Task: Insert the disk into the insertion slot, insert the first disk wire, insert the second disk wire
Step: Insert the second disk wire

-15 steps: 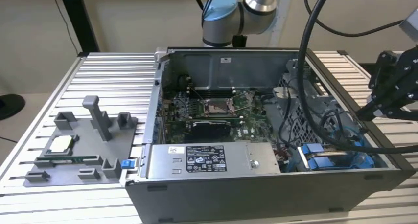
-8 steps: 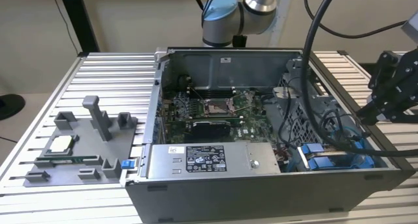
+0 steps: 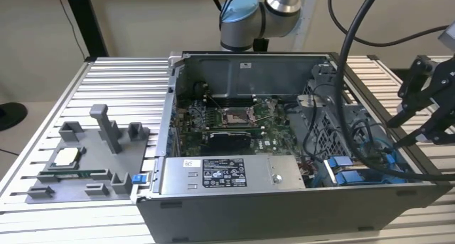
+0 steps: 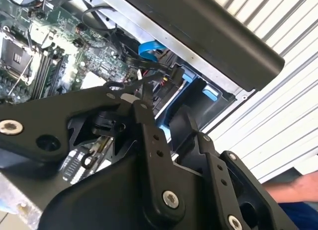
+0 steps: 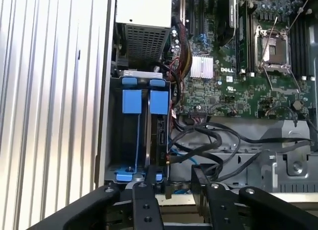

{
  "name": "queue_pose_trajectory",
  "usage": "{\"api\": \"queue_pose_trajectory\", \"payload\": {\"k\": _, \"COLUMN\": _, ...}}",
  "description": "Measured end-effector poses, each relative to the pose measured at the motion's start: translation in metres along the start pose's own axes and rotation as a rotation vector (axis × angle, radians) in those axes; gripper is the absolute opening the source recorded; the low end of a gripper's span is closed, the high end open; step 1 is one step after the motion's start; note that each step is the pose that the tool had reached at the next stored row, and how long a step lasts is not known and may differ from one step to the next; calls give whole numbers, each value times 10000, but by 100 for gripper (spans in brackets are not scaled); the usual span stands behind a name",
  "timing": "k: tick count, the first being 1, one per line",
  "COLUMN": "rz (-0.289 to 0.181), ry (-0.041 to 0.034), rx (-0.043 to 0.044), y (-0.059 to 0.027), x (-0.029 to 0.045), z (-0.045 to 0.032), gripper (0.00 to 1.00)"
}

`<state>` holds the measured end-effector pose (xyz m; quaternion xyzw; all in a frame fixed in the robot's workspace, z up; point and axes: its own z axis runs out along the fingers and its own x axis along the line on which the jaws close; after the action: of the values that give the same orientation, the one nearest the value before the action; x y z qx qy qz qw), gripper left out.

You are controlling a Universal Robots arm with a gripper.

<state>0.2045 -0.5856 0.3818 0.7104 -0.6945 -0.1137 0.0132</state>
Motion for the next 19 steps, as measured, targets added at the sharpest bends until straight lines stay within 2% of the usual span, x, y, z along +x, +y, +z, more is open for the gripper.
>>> {"api": "queue_pose_trajectory", "payload": {"k": 6, "rz": -341, "ry": 136, "rx": 60, "y": -21, "x": 10, "z": 26, "gripper": 100}}
{"api": "queue_pose_trajectory", "payload": {"k": 14, "rz": -391, "ry": 232, "rx": 68, "y": -155, "x": 56, "z": 96, "gripper": 100}}
{"api": "queue_pose_trajectory", "payload": {"k": 19, "rz": -388, "ry": 243, "rx": 66, "y": -188, "x": 74, "z": 179, "gripper": 100}}
